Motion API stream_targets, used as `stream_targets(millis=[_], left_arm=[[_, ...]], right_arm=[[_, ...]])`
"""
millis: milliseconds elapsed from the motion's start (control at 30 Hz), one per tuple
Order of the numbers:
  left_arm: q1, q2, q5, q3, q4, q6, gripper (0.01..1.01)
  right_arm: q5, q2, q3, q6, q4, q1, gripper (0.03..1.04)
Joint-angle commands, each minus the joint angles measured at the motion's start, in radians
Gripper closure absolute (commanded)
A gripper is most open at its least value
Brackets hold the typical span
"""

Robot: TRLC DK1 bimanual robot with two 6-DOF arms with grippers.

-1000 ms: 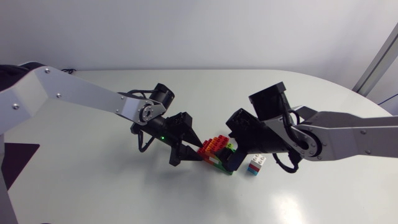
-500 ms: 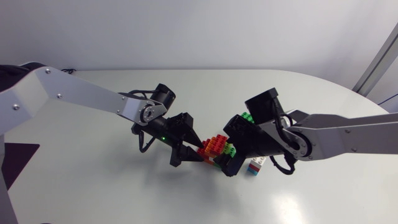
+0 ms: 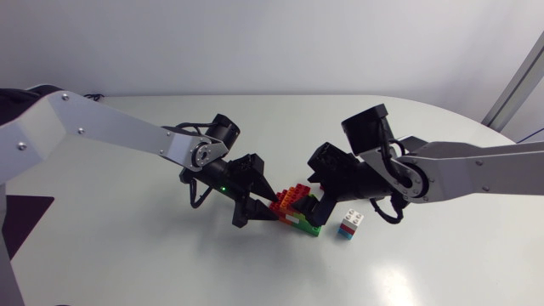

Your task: Disassemble duplo

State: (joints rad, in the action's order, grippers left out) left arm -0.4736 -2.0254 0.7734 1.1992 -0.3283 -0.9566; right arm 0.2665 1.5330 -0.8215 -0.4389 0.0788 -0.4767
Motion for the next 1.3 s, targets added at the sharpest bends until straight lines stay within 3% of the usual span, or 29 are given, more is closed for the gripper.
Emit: stream_targets(millis=[0,433,767,867,1033,1133,1267], left_arm=[[-0.007,-0.007,-0.005,0.028,-0.006,-0.014,0.387],[-0.002,-0.012,-0.005,0.025,-0.006,-0.022,0.387],[0.001,-0.009,-0.005,0.022,-0.006,-0.024,0.387],[0.001,-0.007,-0.005,0.023,-0.006,-0.024,0.387],[0.001,-0.001,-0.005,0.023,-0.005,-0.021,0.374],[-0.003,0.004,-0.005,0.026,-0.005,-0.019,0.374],[-0.011,0.005,-0.005,0.030,-0.005,-0.014,0.374]], right_arm=[[0.017,0.041,-0.018,-0.026,0.016,0.004,0.08],[0.045,0.070,-0.010,-0.046,0.016,0.004,0.09],[0.046,0.095,-0.018,-0.058,0.015,-0.002,0.17],[0.046,0.092,-0.016,-0.057,0.015,-0.007,0.26],[0.039,0.073,-0.011,-0.054,0.016,-0.017,0.62],[0.039,0.073,-0.011,-0.052,0.019,-0.023,0.77],[0.039,0.070,-0.002,-0.046,0.021,-0.043,0.78]])
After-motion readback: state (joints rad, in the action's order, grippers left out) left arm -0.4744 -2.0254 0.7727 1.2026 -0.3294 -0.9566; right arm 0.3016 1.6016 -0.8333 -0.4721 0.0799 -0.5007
